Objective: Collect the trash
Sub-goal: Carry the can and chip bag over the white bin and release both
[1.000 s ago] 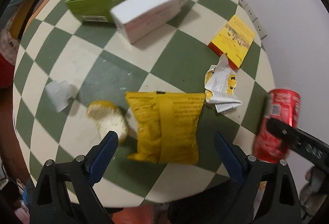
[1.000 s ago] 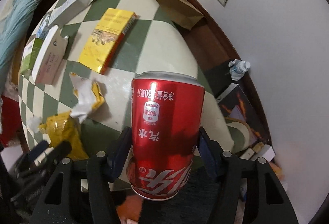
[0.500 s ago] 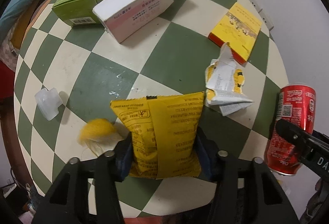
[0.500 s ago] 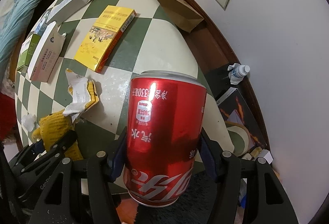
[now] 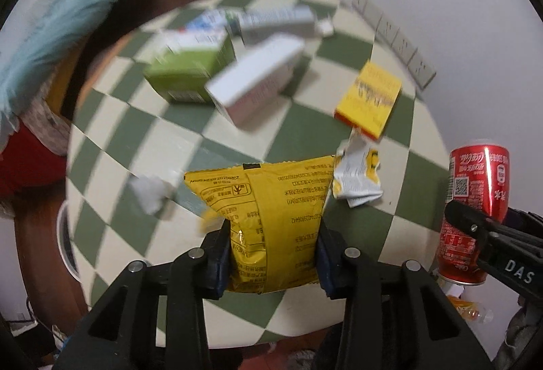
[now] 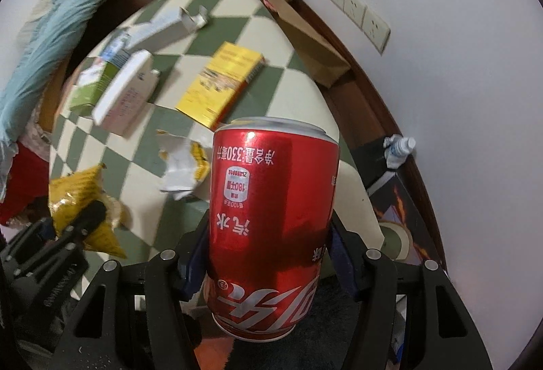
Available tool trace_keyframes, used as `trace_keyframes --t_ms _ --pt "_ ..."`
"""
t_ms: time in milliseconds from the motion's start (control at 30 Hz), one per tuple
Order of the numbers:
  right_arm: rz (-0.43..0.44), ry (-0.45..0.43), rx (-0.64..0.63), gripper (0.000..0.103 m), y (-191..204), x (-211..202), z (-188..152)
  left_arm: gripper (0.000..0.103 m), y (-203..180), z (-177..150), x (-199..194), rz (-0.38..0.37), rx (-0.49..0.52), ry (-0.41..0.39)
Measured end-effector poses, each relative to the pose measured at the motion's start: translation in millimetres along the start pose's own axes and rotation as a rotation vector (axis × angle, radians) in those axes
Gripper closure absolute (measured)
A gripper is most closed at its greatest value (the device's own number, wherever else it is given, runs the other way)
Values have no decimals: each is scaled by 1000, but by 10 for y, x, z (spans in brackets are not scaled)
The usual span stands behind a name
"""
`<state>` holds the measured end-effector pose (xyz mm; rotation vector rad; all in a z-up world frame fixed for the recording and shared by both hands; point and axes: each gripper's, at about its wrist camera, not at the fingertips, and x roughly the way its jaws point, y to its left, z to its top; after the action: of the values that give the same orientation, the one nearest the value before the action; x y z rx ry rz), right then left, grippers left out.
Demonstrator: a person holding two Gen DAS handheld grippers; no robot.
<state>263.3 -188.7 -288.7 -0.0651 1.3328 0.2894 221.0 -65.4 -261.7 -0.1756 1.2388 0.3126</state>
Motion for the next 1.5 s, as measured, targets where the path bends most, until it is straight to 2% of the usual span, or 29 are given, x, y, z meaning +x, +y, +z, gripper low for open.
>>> trace_keyframes --t_ms 267,467,667,833,933,1033,1200,1300,1367,1500 --pt "-5 -148 -120 39 402 -547 -15 67 595 29 -652 60 -53 -184" --pt "60 -244 -197 39 890 -954 -62 67 1040 -17 -1050 85 -120 -280" --pt "149 -278 -274 39 1615 -1180 -135 67 1595 -154 -1369 120 -191 -341" --pt "239 -251 -359 39 2467 -1163 -285 67 2320 -363 -1496 156 -281 -362" --pt "268 -214 -420 39 3019 -1007 -444 67 2779 -517 -1437 171 -347 -350" --pt "299 -151 -491 39 3681 -733 -630 67 3394 -761 -1264 170 -444 -315" --pt "334 -28 -597 39 4774 -75 -947 67 4445 -1197 -736 150 -615 -214" --pt "329 37 -655 39 5340 360 -1052 67 4975 -1391 -372 109 -702 -153" --pt "313 79 -689 39 5724 667 -1130 67 5261 -1449 -119 56 -736 -116" --pt "261 137 -735 39 6213 1188 -1186 66 5723 -1486 366 -17 -795 -40"
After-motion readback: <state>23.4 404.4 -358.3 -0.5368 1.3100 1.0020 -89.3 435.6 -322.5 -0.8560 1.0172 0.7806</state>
